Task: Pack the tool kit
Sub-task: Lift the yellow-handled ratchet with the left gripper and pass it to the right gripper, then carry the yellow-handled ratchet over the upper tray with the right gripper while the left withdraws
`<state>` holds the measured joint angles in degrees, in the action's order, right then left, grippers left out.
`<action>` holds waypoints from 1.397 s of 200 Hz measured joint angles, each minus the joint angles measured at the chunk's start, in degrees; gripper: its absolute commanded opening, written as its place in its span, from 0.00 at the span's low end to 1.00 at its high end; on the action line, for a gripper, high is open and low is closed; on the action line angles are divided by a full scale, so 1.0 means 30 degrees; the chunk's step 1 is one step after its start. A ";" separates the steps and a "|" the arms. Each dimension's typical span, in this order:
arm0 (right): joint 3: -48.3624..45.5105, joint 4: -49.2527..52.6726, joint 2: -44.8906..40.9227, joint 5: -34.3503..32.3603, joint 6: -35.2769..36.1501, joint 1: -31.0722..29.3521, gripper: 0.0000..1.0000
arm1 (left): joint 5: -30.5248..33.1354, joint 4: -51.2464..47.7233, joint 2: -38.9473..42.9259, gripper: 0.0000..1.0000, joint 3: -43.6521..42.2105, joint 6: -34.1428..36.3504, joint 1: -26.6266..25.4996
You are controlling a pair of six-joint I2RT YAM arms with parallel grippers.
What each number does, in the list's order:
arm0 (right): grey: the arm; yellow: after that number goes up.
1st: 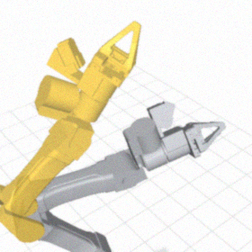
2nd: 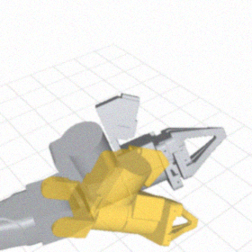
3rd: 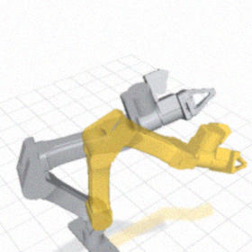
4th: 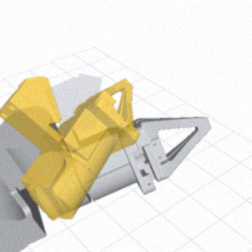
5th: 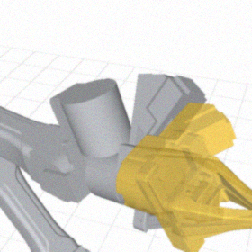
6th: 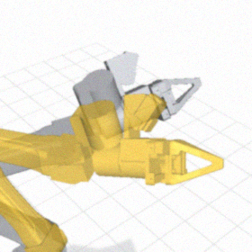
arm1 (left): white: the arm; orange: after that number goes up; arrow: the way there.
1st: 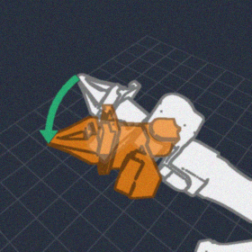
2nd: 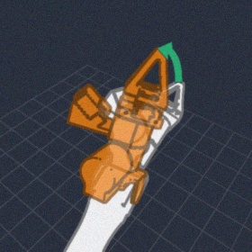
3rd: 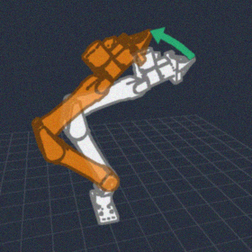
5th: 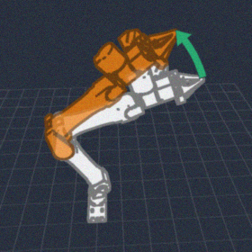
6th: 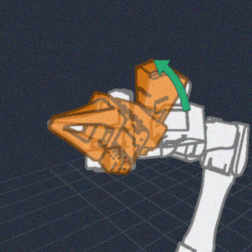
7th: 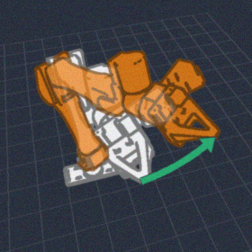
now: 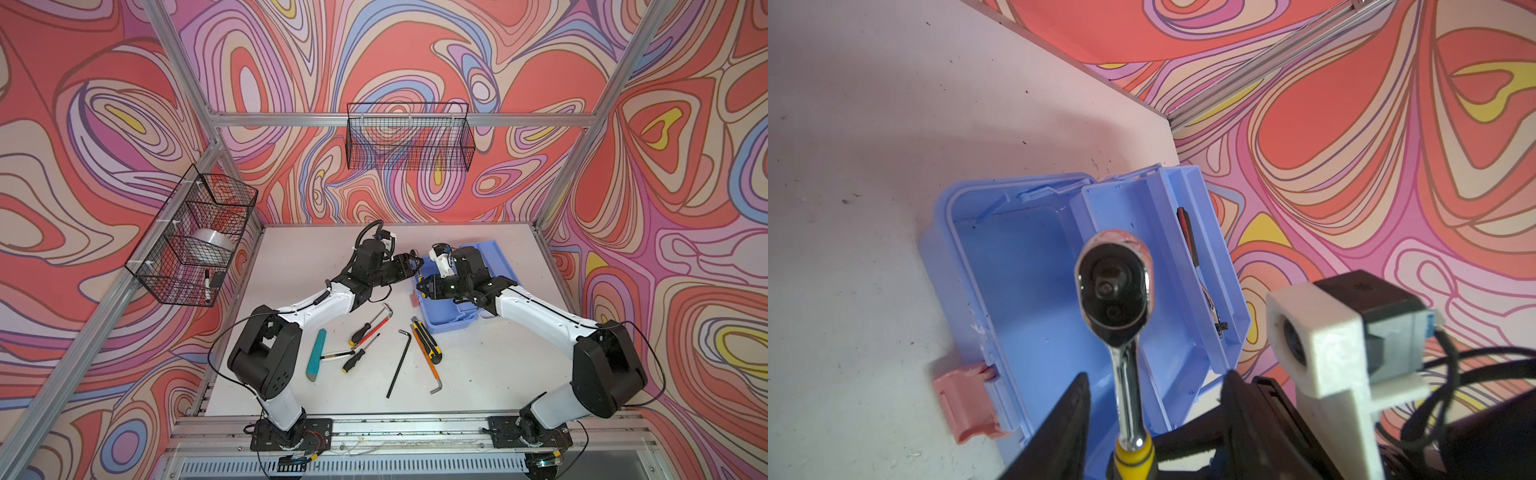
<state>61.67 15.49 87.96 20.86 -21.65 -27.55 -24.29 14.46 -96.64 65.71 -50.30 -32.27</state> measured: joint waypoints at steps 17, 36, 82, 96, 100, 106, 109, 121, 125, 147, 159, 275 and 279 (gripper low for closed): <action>0.0430 0.1158 -0.0117 -0.0860 0.0532 0.0095 0.00 | 0.0233 -0.0721 0.0437 0.87 0.0000 0.0525 0.0007; 0.0772 0.2288 -0.0583 -0.1727 0.1195 0.0481 0.00 | 0.0568 -0.1224 0.1268 1.00 -0.0197 0.1027 0.0044; 0.1129 0.4575 -0.2280 -0.3162 0.2929 0.2856 0.00 | 0.1319 -0.2157 0.3344 1.00 -0.1894 0.1880 0.0845; 0.1428 0.5421 -0.2543 -0.3803 0.3628 0.3599 0.00 | 0.1588 -0.2586 0.3599 1.00 -0.2390 0.2091 0.1151; 0.1508 0.5610 -0.2572 -0.3985 0.3847 0.3723 0.00 | 0.1632 -0.2725 0.3657 1.00 -0.2492 0.2178 0.1209; 0.1661 0.5931 -0.2572 -0.4364 0.4116 0.3993 0.00 | 0.1719 -0.2922 0.3730 1.00 -0.2659 0.2273 0.1311; 0.1734 0.6120 -0.2572 -0.4568 0.4284 0.4146 0.00 | 0.1800 -0.3053 0.3789 1.00 -0.2739 0.2317 0.1384; 0.1880 0.6717 -0.2572 -0.5355 0.4911 0.4495 0.00 | 0.1974 -0.3424 0.3942 1.00 -0.2987 0.2514 0.1508; 0.1880 0.6819 -0.2572 -0.5486 0.5005 0.4575 0.00 | 0.1989 -0.3497 0.3963 1.00 -0.3024 0.2565 0.1515; 0.1894 0.7745 -0.2572 -0.6623 0.5829 0.4976 0.00 | 0.2127 -0.3832 0.4116 1.00 -0.3126 0.2769 0.1545; 0.1902 0.8058 -0.2572 -0.7125 0.6171 0.5100 0.00 | 0.2135 -0.3898 0.4116 1.00 -0.3169 0.2805 0.1574; 0.1902 0.8852 -0.2142 -0.9435 0.8342 0.6120 0.00 | 0.2127 -0.4029 0.4335 1.00 -0.4124 0.2856 0.1967; 0.1902 0.8852 -0.2055 -0.9479 0.8400 0.6127 0.00 | 0.2127 -0.4029 0.4335 1.00 -0.4138 0.2849 0.1982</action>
<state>67.37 42.04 81.80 -7.57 3.55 -9.17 -17.91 2.37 -83.64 53.30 -41.76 -26.33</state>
